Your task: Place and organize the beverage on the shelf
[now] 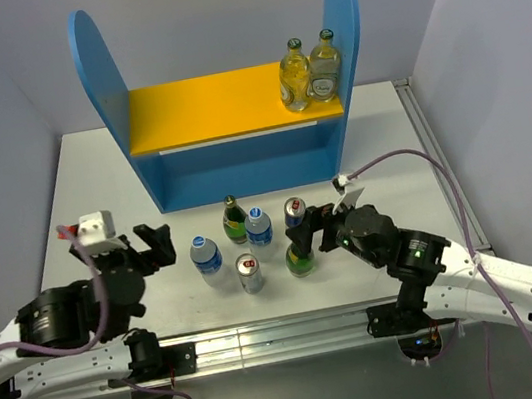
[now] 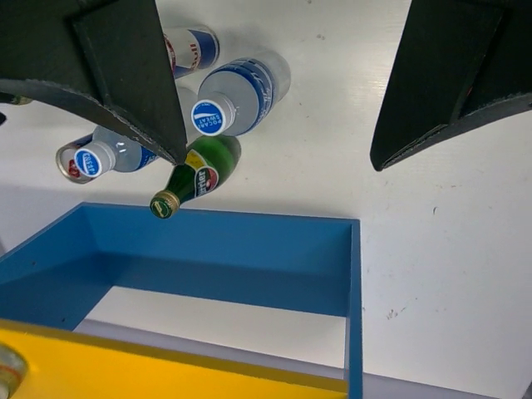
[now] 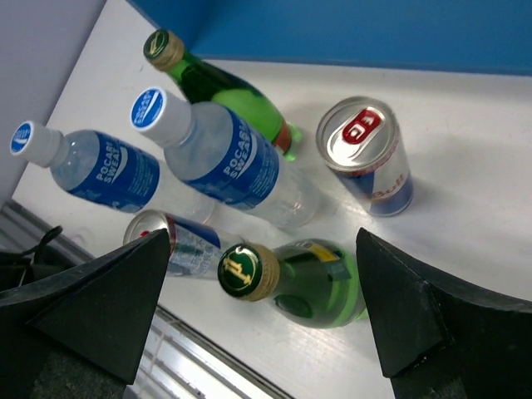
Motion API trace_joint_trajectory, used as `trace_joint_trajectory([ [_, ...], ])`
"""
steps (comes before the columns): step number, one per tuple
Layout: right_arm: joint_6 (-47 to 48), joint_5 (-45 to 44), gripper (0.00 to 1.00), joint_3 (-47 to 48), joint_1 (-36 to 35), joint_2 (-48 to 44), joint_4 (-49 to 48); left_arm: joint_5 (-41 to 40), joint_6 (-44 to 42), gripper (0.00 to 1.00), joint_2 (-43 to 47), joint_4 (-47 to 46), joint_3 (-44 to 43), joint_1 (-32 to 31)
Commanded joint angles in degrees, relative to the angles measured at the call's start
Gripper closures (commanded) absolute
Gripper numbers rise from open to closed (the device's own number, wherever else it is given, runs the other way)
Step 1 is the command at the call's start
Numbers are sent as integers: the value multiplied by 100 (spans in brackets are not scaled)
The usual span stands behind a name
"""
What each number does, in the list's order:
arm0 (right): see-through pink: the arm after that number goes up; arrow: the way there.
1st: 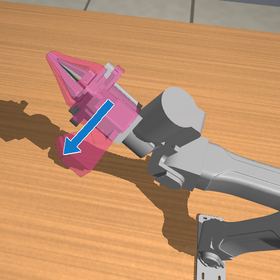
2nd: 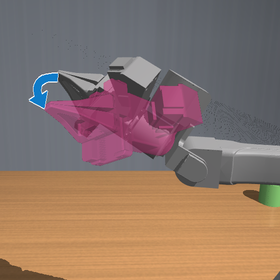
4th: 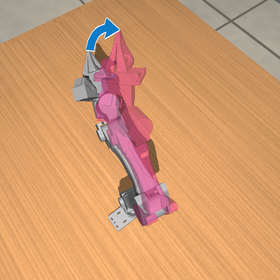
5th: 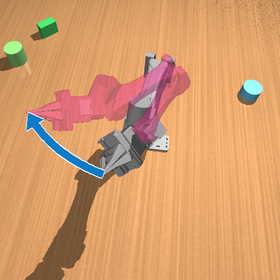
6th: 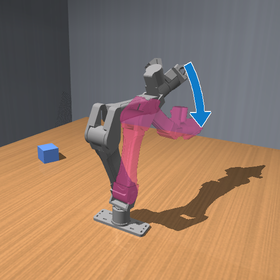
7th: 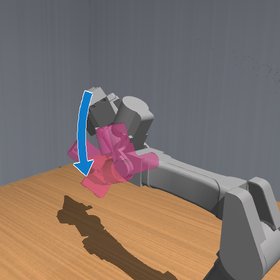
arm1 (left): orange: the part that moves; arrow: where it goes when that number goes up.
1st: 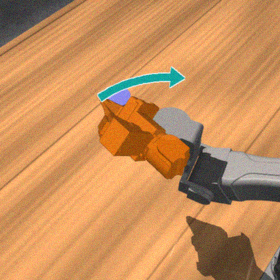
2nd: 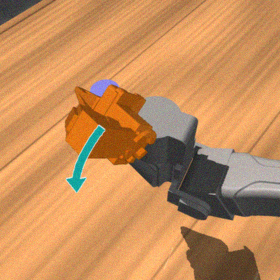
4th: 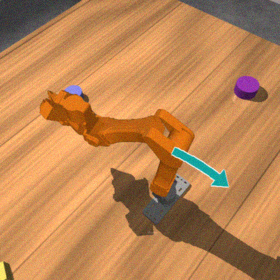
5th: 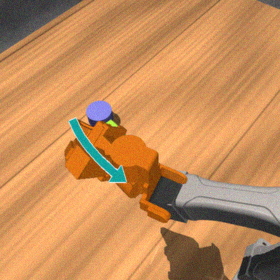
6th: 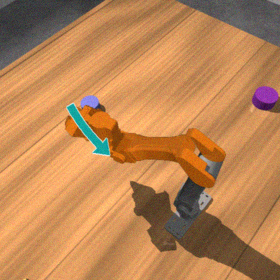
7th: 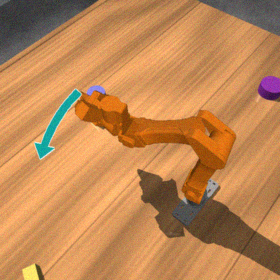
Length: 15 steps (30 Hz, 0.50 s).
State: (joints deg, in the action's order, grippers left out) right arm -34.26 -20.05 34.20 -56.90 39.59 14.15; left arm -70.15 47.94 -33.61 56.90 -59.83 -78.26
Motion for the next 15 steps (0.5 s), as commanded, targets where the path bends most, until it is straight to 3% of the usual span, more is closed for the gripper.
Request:
trace_joint_trajectory([
  [1, -239, -77, 0, -149, -215, -127, -246, -113, 153, 1, -348, 128, -107, -32],
  [9, -379, -868, 1, -229, -1111, 373, -387, -78, 154, 1, -384, 66, -81, -5],
  [15, -353, -1456, 3, -299, -1200, 488, -387, -34, 84, 1, -208, -39, -11, 4],
])
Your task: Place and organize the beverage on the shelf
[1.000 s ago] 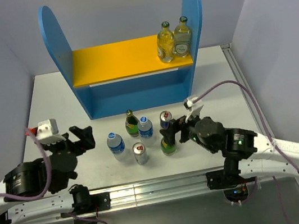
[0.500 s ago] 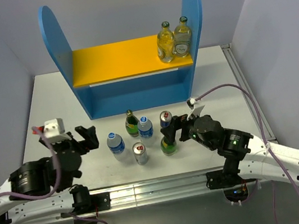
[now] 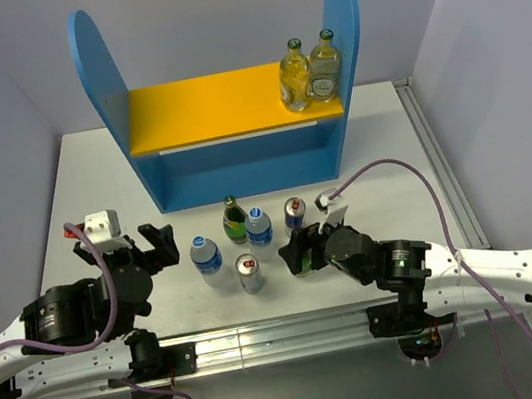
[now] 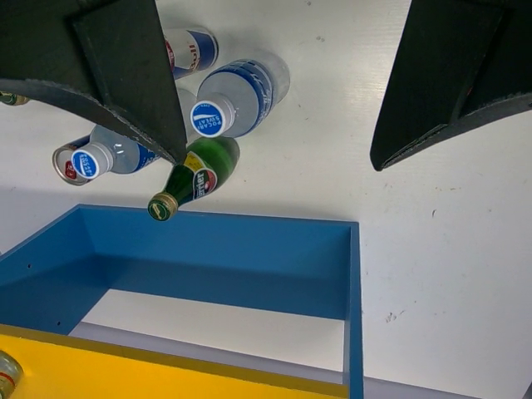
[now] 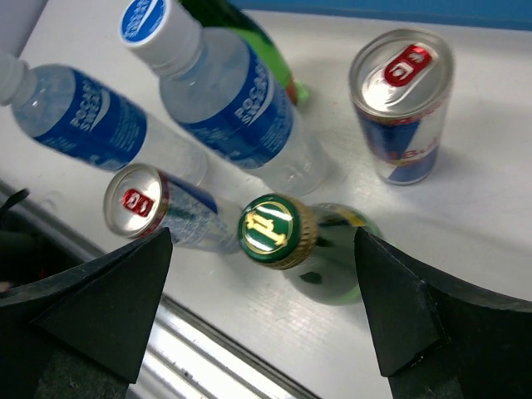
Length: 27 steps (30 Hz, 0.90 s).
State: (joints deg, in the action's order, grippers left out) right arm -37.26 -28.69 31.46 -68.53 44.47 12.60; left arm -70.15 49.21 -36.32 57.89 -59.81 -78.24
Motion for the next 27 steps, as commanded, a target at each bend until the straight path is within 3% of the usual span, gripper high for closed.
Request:
trace_joint_trajectory([
  [1, -62, -742, 4, -9, -37, 0, -188, -34, -43, 1, 72, -137, -13, 1],
  [6, -36, -1455, 7, -96, -37, -35, -231, -16, -17, 1, 11, -102, -13, 10],
  [14, -19, -1394, 10, -9, -29, 448, -486, -8, 1, 1, -16, -58, -31, 36],
  [19, -63, -1394, 17, -17, -37, 712, -618, 19, -43, 1, 80, -102, 4, 45],
  [22, -89, -1508, 28, -9, -29, 756, -557, 36, -78, 1, 125, -146, 13, 45],
  [27, -19, -1605, 54, 70, -29, 765, -417, 54, -96, 1, 125, -164, 13, 63],
])
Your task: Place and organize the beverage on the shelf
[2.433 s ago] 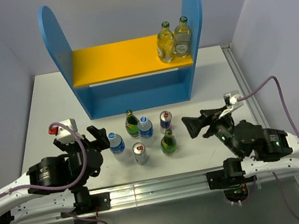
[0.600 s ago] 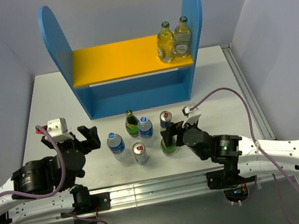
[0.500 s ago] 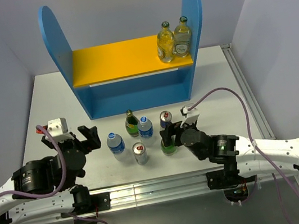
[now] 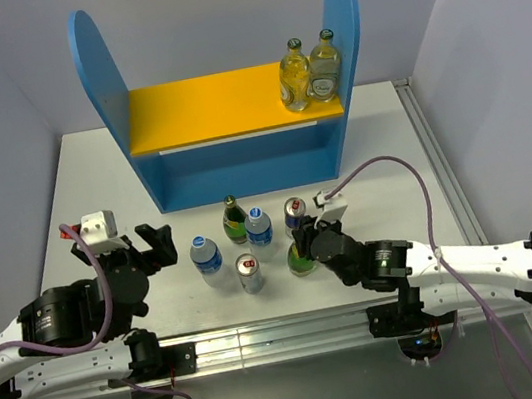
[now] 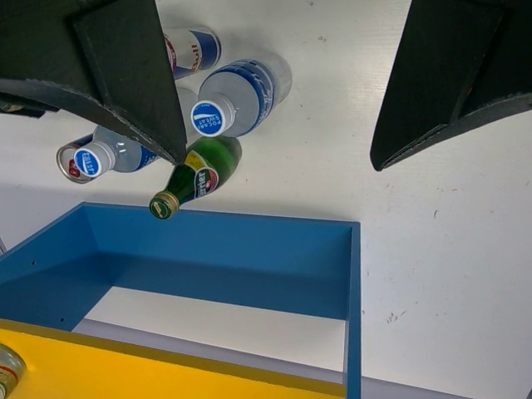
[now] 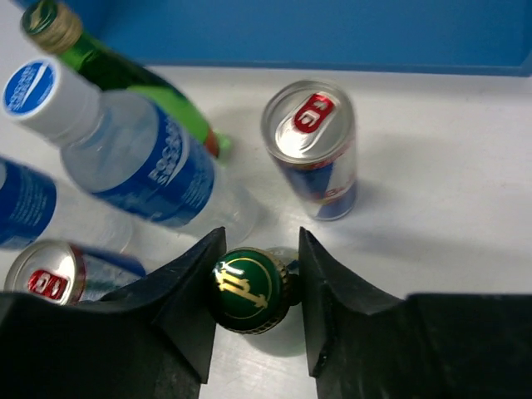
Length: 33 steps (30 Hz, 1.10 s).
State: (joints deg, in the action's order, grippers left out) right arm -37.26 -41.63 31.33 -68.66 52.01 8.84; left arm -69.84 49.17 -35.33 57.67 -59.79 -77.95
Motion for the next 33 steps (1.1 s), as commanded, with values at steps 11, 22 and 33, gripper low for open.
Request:
trace_joint_trajectory([
  [11, 218, -364, 100, 803, -24, 187, 469, 85, -223, 1, -26, -247, 55, 96],
  [22, 1509, -609, 100, 3823, -130, 888, 1594, 94, -276, 1, -229, -291, 64, 166],
  [33, 3496, -566, 100, 7804, -68, 3180, 1489, 533, -944, 1, -255, -1240, 310, 544],
])
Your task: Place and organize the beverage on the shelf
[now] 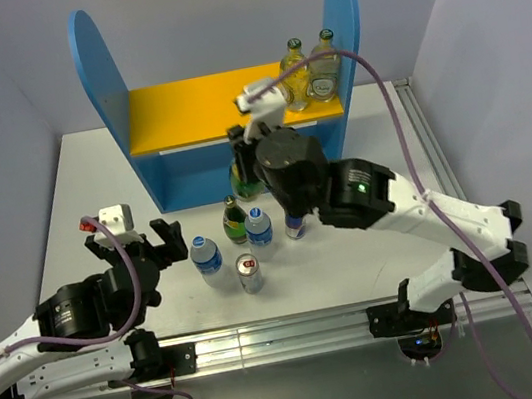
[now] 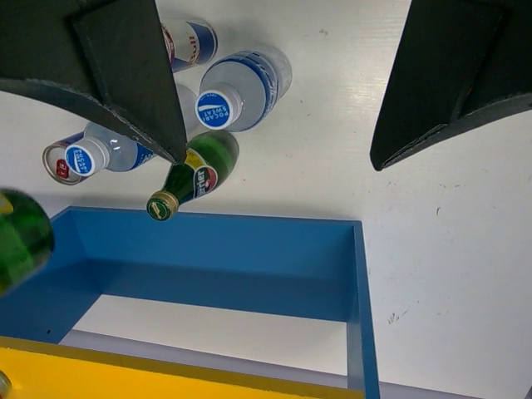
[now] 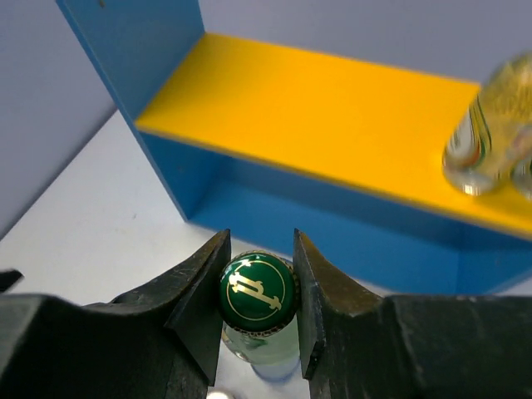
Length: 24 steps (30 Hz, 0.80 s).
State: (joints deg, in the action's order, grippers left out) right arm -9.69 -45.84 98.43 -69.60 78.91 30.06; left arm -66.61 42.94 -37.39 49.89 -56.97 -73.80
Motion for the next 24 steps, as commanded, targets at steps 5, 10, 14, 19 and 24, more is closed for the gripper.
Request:
trace_joint_trajectory([
  [5, 1215, 93, 100, 2784, 306, 1652, -493, 473, -576, 1, -49, -779, 125, 462],
  [10, 1338, 488, 100, 3876, 763, 2558, -685, 763, -795, 1, -23, -1051, 213, 761],
  [14, 1216, 831, 100, 3956, 1246, 2769, -1002, 974, -875, 1, -23, -1200, 265, 1060],
  [19, 1093, 1244, 100, 4324, 1844, 3077, -1187, 1282, -1015, 1, -32, -1359, 309, 1394],
  [24, 1014, 1464, 100, 4544, 2073, 3288, -1240, 1449, -1182, 1, -93, -1517, 380, 1676],
])
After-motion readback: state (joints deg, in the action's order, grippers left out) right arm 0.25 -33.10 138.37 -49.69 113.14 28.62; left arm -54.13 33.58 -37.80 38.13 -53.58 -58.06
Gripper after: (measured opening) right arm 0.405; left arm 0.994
